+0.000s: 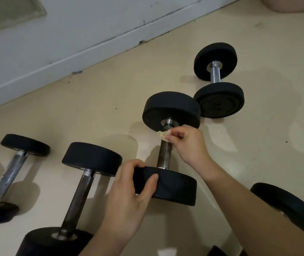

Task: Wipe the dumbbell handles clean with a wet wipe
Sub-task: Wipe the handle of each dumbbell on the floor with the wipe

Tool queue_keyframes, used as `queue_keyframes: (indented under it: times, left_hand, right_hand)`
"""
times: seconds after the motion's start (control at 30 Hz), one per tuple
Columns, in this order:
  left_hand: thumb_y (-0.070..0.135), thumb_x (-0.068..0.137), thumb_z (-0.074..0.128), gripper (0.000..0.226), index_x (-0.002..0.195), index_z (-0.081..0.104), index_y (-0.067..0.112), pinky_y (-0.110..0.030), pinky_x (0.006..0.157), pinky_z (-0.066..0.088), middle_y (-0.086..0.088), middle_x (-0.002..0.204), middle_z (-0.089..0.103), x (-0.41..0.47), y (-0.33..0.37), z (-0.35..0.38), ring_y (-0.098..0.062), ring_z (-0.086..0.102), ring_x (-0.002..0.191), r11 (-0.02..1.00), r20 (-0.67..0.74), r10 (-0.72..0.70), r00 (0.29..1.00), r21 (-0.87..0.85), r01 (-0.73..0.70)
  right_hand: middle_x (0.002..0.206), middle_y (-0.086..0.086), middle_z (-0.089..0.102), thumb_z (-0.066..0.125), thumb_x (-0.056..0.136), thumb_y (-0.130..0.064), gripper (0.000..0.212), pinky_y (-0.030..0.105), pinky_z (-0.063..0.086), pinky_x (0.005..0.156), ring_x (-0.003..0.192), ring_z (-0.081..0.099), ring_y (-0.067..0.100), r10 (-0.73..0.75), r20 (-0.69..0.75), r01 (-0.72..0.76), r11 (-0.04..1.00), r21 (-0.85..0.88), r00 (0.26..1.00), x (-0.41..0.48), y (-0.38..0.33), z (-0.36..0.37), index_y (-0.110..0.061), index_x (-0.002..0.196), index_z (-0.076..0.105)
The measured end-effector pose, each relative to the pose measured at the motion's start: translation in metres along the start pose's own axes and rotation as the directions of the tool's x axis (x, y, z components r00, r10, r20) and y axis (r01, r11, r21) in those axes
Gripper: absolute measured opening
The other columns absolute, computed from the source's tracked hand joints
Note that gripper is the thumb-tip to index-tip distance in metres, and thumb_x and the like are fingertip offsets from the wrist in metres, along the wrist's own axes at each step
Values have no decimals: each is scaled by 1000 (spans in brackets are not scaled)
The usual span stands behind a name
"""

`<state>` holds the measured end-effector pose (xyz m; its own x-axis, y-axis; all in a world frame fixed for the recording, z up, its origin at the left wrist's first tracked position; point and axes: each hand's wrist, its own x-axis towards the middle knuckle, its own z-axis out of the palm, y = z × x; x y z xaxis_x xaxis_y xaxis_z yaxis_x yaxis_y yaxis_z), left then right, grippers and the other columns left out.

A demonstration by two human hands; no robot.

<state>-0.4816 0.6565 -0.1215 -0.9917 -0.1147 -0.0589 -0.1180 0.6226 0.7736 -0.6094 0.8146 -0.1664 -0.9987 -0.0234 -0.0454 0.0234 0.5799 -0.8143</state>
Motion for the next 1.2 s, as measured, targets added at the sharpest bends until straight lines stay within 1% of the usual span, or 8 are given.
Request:
queue_keyframes:
  times: [0.17, 0.33, 0.5, 0.67, 0.77, 0.9, 1.07, 1.2]
  left_hand:
    - [63, 73, 51, 48, 118, 38, 51, 4, 90, 27, 24, 138, 38, -15, -11, 4, 18, 34, 122, 995, -1, -54, 999, -87, 54]
    - [57, 83, 55, 40, 118, 34, 59, 3, 93, 27, 19, 142, 40, -14, -21, 4, 13, 35, 126, 995, -28, -33, 999, -93, 30]
    - [60, 79, 51, 43, 118, 32, 64, 2, 95, 27, 12, 144, 42, -12, -22, 3, 8, 36, 129, 997, -46, -24, 999, -79, 21]
    - [63, 78, 46, 49, 124, 35, 48, 4, 93, 22, 18, 144, 35, -16, -19, 8, 21, 28, 126, 1000, -33, 13, 999, -5, -13]
    - [66, 78, 42, 52, 125, 32, 48, -5, 96, 24, 24, 143, 29, -19, -11, 14, 10, 31, 129, 997, -42, 32, 999, 70, -29]
    - [69, 83, 38, 51, 124, 36, 38, -29, 101, 32, 6, 140, 40, -18, -3, 25, -15, 36, 131, 967, -22, 144, 989, 217, -136]
    - [67, 85, 40, 49, 120, 43, 32, -46, 97, 44, -3, 133, 46, -24, 16, 38, -30, 42, 126, 956, -5, 160, 987, 248, -154]
    - [62, 83, 44, 49, 119, 49, 28, -51, 89, 49, -8, 126, 55, -24, 20, 47, -35, 49, 117, 891, 21, 258, 966, 382, -246]
  right_hand:
    - [87, -15, 62, 72, 80, -18, 10, 26, 54, 82, 84, 61, 1, -5, 396, 22, 999, -38, 918, -21, -6, -7, -26, 87, 71]
    - [96, -3, 60, 63, 87, -16, 9, 23, 46, 79, 85, 58, 10, -91, 85, 112, 953, -283, 992, 13, -14, 2, -18, 92, 70]
    - [98, -3, 65, 66, 85, -18, 10, 28, 49, 86, 91, 60, 12, -143, 418, 248, 945, -211, 897, -17, -19, 0, -19, 93, 72]
    - [101, 0, 60, 63, 88, -18, 12, 31, 49, 88, 94, 58, 16, -145, 229, 221, 908, -355, 963, 15, -16, 0, -16, 96, 71]
    - [105, 0, 61, 58, 90, -18, 16, 32, 47, 91, 98, 57, 16, -218, 464, 390, 865, -317, 859, -13, -17, -4, -16, 99, 71]
    - [103, 3, 62, 60, 88, -11, 18, 35, 49, 87, 97, 60, 20, -228, 224, 312, 807, -500, 948, 24, -9, -9, -12, 103, 69]
    - [103, 2, 63, 61, 89, -15, 16, 30, 46, 93, 99, 59, 16, -254, 508, 484, 781, -394, 823, -14, -5, -25, -13, 101, 71]
    - [105, 7, 65, 61, 85, -7, 20, 36, 48, 88, 97, 60, 23, -217, 326, 371, 750, -547, 920, 15, 7, -28, -10, 102, 70]
